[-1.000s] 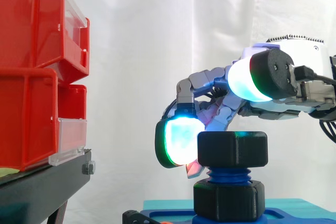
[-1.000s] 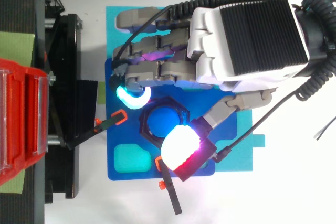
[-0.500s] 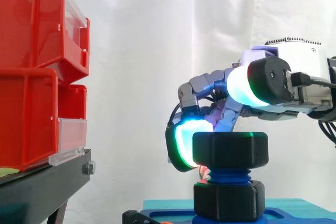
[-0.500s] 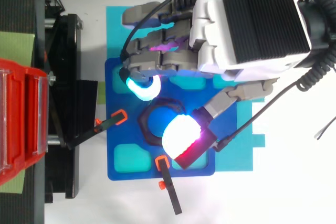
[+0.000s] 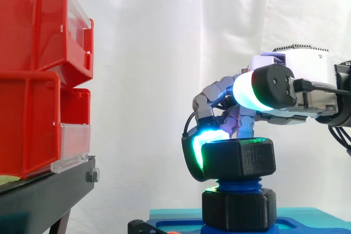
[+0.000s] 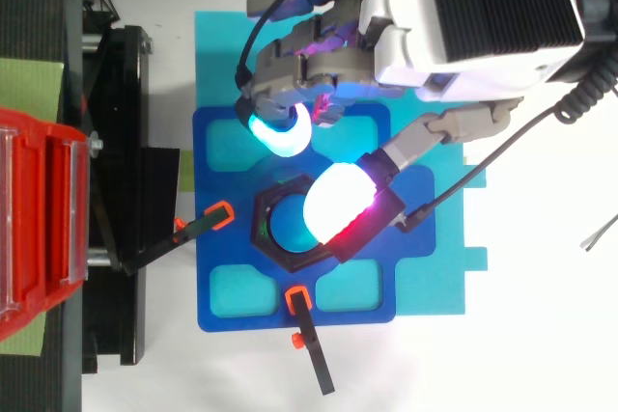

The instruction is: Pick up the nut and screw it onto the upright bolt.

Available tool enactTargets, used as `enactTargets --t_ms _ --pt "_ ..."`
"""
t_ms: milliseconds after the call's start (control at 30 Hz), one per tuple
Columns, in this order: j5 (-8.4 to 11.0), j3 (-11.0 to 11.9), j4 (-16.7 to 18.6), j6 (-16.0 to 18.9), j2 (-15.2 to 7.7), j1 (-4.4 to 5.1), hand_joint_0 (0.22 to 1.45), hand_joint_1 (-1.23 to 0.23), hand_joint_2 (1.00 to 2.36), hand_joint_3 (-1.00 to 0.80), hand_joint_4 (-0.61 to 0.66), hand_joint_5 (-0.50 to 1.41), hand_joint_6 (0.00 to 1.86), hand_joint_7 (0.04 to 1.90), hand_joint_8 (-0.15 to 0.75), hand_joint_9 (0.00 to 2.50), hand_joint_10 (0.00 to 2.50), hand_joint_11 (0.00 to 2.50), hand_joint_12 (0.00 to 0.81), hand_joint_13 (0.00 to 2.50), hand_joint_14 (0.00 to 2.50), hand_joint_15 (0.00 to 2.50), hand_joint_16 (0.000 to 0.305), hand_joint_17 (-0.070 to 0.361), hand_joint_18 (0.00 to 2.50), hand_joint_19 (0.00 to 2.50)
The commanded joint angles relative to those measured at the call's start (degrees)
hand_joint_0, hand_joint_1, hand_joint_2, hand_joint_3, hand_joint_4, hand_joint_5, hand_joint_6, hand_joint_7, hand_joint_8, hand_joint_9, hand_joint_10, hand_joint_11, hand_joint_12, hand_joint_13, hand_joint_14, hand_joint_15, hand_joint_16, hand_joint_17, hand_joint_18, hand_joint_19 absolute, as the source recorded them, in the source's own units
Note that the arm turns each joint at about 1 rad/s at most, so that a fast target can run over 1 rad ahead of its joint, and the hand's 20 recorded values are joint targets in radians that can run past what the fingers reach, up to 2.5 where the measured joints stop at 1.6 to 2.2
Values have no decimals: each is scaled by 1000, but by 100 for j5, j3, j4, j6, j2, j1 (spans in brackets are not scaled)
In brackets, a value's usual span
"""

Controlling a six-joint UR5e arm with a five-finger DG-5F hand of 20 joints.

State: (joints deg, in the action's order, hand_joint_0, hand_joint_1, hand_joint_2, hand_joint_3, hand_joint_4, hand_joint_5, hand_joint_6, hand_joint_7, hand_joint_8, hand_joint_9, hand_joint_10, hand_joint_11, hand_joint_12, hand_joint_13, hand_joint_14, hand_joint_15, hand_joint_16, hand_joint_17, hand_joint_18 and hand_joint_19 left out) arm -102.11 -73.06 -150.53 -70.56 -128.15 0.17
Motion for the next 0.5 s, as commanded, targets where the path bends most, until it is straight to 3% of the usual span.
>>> enactTargets --t_ms 0,33,100,167,267,467 --pt "-64 3 77 7 1 -35 545 -214 1000 -500 139 49 563 1333 271 1372 0 28 166 922 0 0 9 21 572 0" --pt "-90 3 121 7 1 -35 544 -210 1000 -500 164 41 501 1413 281 1336 0 34 175 887 0 0 10 23 536 0" --pt "-108 3 174 7 1 -35 542 -208 1000 -500 147 14 504 1342 276 1241 0 4 188 852 0 0 12 27 501 0" --pt "-125 3 288 7 -8 1 539 -204 1000 -500 221 -30 505 1114 274 1191 0 0 198 827 0 0 14 33 477 0" --pt "-125 3 314 7 1 36 536 -203 1000 -500 262 -58 504 933 277 1174 0 0 196 816 0 0 16 35 473 0" --pt "-125 3 332 7 -8 106 526 -191 1000 -500 239 -100 502 727 260 1076 0 0 208 753 0 0 19 42 425 0"
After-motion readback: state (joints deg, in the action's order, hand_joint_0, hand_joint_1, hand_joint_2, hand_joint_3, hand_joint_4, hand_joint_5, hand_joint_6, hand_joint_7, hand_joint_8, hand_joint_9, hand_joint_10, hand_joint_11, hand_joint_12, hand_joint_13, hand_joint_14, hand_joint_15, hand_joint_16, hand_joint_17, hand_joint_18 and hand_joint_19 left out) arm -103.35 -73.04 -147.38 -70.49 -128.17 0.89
